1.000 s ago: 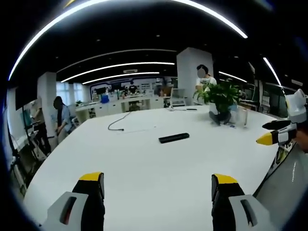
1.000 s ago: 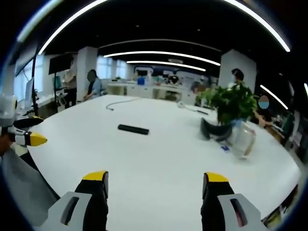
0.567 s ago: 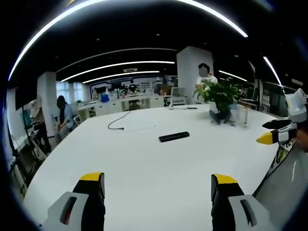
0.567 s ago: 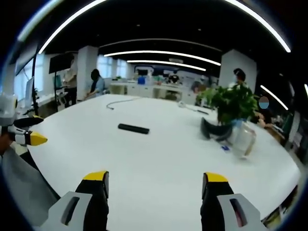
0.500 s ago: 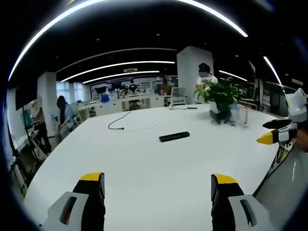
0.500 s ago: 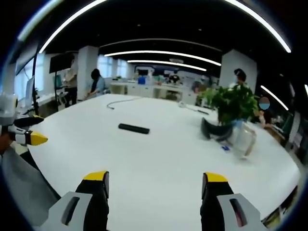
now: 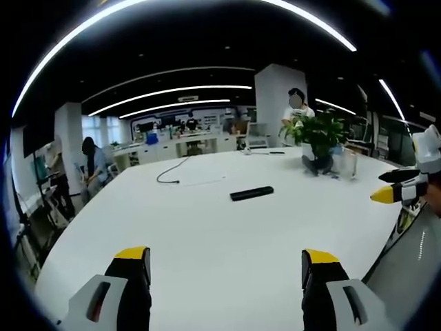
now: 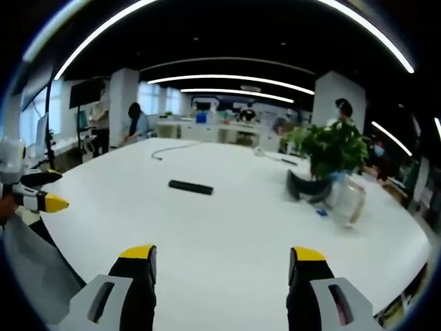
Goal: Press the specified remote control buttons in sequence, fully releasing each button before pressing the next.
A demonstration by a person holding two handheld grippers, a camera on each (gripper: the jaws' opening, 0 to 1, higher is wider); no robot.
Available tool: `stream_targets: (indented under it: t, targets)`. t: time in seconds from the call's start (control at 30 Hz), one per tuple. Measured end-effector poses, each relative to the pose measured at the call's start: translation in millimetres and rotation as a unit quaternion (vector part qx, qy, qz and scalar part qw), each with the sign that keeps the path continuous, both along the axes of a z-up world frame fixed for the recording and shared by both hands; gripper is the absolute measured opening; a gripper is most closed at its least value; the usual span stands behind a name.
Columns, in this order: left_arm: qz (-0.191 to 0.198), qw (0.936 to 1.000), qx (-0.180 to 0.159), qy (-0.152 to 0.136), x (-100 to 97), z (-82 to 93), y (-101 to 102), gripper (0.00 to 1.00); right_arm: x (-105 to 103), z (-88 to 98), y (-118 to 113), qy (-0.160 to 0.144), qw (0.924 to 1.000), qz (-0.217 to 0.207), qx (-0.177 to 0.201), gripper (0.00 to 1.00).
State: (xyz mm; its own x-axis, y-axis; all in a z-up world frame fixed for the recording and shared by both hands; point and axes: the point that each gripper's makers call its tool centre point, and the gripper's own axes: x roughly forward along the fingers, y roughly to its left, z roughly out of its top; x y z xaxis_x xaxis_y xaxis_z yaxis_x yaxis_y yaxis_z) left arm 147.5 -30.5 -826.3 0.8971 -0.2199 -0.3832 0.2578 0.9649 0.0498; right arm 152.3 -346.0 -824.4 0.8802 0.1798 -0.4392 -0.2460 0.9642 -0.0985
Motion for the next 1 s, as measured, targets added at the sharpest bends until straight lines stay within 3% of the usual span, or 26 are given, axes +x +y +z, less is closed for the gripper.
stream_targets:
  t: [0.47, 0.8, 1.0]
  targets:
    - [-0.019, 0.9998, -0.01, 0.002, 0.5, 0.7, -8, 0.95, 1, 6.0, -4, -0.014, 0.9998, -0.009, 0.01, 0.77]
    - [-0.034, 0.9993, -0.008, -0.014, 0.2, 10.7, -15, 0.94, 0, 5.6, 0, -0.011, 0.9999, 0.0, 0.011, 0.76]
    - [-0.045, 0.9989, 0.002, -0.015, 13.3, 23.4, -12, 0.9, 0, 5.2, 1, -0.01, 0.9999, 0.001, 0.013, 0.76]
